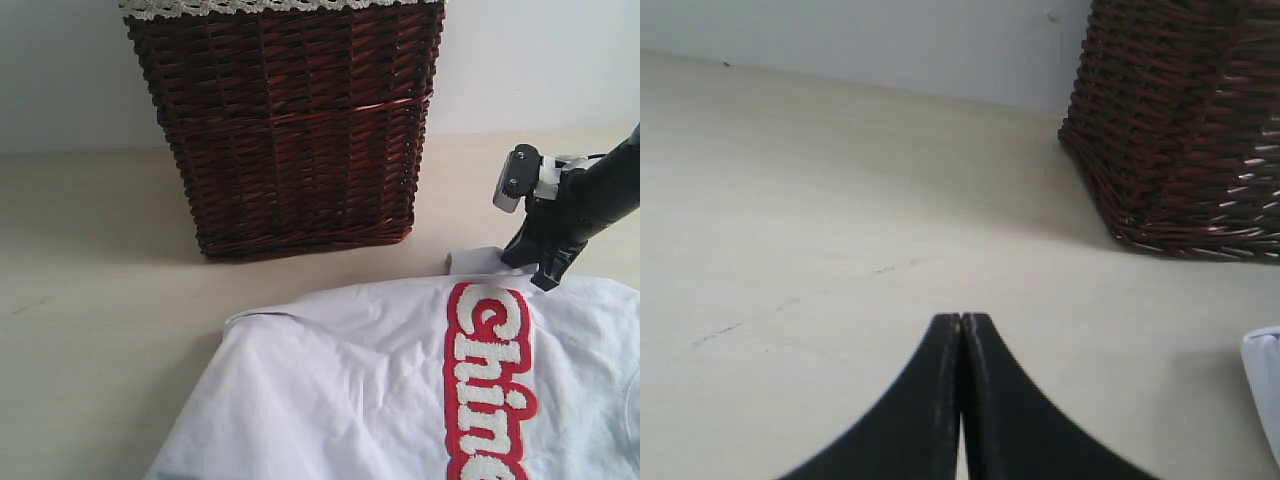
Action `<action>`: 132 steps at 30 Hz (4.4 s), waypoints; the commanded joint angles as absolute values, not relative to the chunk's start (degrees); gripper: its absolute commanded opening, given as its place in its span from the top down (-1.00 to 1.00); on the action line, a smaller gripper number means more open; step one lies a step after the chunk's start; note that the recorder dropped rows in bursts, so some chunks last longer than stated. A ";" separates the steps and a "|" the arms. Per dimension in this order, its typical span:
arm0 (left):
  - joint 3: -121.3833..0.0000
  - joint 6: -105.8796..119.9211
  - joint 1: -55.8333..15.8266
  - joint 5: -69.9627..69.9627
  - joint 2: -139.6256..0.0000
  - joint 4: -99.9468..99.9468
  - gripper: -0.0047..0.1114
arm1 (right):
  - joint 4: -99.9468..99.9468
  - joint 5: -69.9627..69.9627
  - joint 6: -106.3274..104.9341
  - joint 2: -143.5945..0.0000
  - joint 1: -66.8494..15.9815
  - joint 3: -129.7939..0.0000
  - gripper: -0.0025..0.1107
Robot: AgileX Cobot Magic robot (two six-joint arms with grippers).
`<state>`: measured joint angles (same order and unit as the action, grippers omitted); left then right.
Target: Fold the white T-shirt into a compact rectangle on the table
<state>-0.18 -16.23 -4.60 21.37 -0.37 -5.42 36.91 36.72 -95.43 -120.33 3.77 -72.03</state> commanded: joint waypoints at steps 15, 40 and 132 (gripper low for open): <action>0.00 -16.27 -4.66 21.13 0.00 -5.30 0.89 | 43.12 8.87 -91.10 -118.87 4.15 -72.38 0.01; 0.00 -16.27 -4.66 21.13 0.00 -5.30 0.89 | 39.94 4.05 -67.88 -124.66 4.40 -72.38 0.96; 0.00 -16.27 -4.66 21.13 0.00 -5.30 0.89 | 26.99 -13.83 -62.19 -128.80 2.65 -74.39 0.86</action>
